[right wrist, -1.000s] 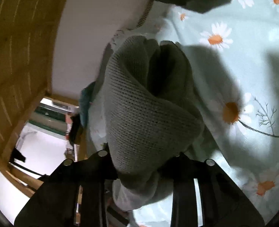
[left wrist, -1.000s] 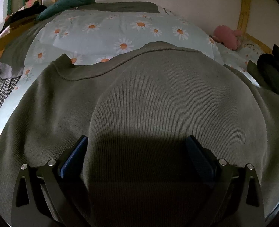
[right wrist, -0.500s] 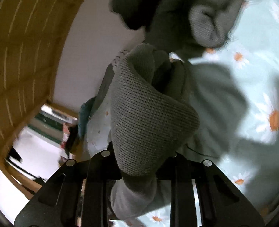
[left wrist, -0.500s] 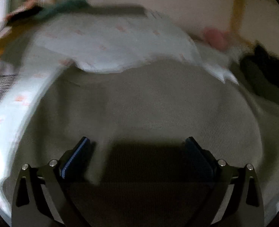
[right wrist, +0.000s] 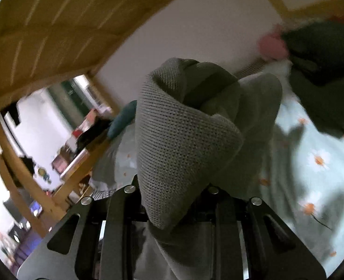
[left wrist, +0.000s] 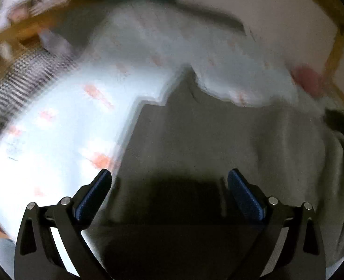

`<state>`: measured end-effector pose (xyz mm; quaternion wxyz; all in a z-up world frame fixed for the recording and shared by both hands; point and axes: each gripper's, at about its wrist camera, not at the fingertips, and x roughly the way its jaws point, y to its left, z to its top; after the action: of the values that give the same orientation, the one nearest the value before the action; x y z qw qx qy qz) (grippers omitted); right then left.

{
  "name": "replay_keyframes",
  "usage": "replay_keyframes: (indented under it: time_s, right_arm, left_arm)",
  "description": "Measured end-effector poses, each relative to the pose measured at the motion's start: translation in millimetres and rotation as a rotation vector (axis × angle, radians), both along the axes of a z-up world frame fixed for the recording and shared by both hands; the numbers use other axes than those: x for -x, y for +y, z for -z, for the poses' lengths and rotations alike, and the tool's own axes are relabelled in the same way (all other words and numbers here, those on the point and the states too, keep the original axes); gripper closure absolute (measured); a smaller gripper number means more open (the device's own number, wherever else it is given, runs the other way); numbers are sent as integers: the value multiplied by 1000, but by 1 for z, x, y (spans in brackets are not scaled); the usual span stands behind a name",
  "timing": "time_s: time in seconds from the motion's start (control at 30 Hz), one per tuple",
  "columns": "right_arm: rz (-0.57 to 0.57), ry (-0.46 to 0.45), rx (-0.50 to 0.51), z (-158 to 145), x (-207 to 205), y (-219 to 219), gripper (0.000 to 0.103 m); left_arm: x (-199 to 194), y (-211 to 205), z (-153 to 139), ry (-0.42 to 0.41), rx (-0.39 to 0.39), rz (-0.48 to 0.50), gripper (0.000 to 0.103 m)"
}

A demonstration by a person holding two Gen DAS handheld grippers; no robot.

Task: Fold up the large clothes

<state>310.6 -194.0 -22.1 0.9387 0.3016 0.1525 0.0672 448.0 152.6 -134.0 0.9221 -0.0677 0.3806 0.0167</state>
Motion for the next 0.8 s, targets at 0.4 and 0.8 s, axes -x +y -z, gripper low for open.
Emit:
replay_keyframes:
  time_s: [0.4, 0.8]
  right_arm:
    - [-235, -82, 536, -23, -35, 168, 78]
    - [-567, 215, 1156, 124, -74, 317, 74]
  left_arm:
    - [0, 65, 24, 45, 177, -23, 5]
    - [27, 152, -94, -121, 71, -136, 5]
